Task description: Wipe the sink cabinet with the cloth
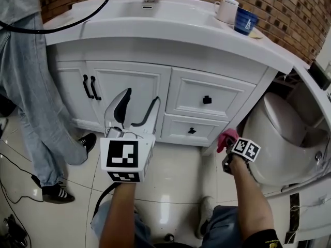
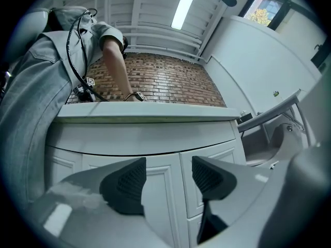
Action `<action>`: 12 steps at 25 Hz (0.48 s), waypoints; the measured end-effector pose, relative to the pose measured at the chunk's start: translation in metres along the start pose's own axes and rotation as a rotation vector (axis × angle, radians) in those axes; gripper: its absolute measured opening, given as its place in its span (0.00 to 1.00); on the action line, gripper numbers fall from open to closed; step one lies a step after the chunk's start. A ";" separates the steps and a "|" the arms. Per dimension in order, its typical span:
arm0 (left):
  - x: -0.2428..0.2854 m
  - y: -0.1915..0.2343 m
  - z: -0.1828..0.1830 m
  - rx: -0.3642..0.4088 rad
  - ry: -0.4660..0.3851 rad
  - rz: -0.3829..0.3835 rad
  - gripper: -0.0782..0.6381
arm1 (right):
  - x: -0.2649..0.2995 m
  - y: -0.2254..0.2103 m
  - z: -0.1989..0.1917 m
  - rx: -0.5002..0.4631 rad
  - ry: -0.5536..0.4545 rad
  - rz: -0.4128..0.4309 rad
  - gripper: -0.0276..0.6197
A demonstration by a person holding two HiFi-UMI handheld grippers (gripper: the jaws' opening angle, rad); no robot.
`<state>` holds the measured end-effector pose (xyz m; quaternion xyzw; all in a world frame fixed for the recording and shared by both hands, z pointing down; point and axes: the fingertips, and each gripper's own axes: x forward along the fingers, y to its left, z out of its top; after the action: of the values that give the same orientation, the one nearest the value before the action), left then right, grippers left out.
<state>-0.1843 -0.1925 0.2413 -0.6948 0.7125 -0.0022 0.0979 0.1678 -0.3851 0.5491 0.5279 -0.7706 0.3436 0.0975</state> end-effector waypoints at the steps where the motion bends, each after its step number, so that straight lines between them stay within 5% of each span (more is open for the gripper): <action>1: 0.001 0.000 -0.001 -0.003 0.002 0.002 0.50 | 0.009 0.021 -0.019 -0.022 0.055 0.092 0.16; 5: 0.004 -0.006 -0.002 -0.031 0.008 0.005 0.50 | 0.038 0.107 -0.099 -0.119 0.179 0.279 0.16; 10: 0.008 -0.014 -0.003 -0.031 0.013 -0.004 0.50 | 0.060 0.194 -0.153 -0.079 0.120 0.390 0.16; 12: 0.008 -0.012 -0.004 -0.034 0.012 -0.004 0.50 | 0.066 0.219 -0.165 -0.200 0.138 0.435 0.16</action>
<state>-0.1736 -0.2013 0.2453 -0.6977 0.7117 0.0056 0.0816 -0.0882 -0.2842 0.6123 0.3128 -0.8878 0.3135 0.1255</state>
